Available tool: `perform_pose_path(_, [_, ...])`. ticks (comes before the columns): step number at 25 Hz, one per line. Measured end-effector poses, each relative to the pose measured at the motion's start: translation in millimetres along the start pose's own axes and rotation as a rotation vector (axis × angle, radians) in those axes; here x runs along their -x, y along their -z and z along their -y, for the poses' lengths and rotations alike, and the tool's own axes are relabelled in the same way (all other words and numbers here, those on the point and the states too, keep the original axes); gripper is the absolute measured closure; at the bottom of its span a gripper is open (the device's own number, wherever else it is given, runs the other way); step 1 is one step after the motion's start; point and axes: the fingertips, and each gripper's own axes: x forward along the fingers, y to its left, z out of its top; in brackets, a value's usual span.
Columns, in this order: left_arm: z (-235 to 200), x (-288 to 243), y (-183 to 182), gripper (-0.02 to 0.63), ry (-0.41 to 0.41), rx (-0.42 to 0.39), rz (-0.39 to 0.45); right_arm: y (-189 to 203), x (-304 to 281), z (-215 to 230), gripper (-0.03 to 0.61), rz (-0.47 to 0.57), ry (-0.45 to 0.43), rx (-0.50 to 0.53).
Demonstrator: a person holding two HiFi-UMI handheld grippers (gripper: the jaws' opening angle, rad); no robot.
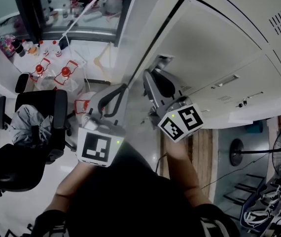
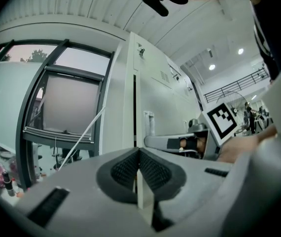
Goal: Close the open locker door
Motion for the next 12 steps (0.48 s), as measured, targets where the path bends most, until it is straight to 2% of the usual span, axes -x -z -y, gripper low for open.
perform_pose_path(12, [-10.6,-2.5,2.6,0.614,-0.018,0.015,-0.002,1.7,-11.2,10.6,0.528,-0.021,0.063,0.013])
